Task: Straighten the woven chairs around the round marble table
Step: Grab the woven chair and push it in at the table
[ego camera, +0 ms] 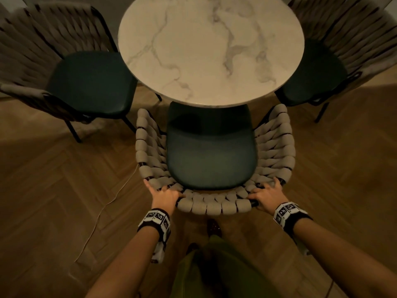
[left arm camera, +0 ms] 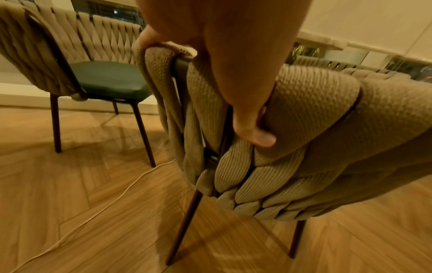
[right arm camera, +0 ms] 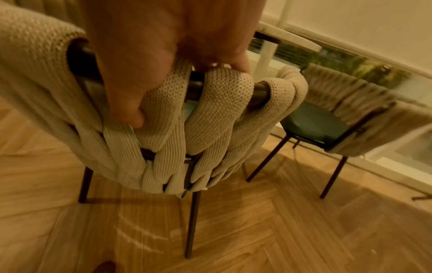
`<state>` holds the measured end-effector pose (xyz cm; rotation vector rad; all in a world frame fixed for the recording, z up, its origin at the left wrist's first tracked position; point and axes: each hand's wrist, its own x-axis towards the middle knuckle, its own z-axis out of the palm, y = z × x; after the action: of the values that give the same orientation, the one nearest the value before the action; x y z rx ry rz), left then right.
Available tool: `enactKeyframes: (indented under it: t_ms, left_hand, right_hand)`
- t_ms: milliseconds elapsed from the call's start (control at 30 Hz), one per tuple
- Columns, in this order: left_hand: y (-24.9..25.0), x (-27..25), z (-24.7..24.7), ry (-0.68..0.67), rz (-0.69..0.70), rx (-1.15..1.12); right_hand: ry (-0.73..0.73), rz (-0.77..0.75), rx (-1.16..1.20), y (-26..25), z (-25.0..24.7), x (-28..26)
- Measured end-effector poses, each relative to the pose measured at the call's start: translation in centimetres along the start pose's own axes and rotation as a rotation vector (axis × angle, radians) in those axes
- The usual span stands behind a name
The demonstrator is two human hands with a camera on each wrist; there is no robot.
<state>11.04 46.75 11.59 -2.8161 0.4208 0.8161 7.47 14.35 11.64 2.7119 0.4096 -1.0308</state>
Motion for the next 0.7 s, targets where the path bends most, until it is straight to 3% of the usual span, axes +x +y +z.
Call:
enactKeyframes:
  t_ms: [200,400,700]
  left_hand:
    - [-0.3,0.9,0.8,-0.061,0.028,-0.009]
    - [-4.6,0.0,-1.1,-0.009,0.09,-0.107]
    - [-19.0,-1.7,-3.7,0.286,-0.195,-0.374]
  right_hand:
    - [-0.058,-0.053,-0.004,-0.1,-0.9,0.2]
    - [-0.213,-0.339,0.09,-3.6,-8.5,2.1]
    - [-0.033,-0.635,0.06,-16.0,-23.9,9.9]
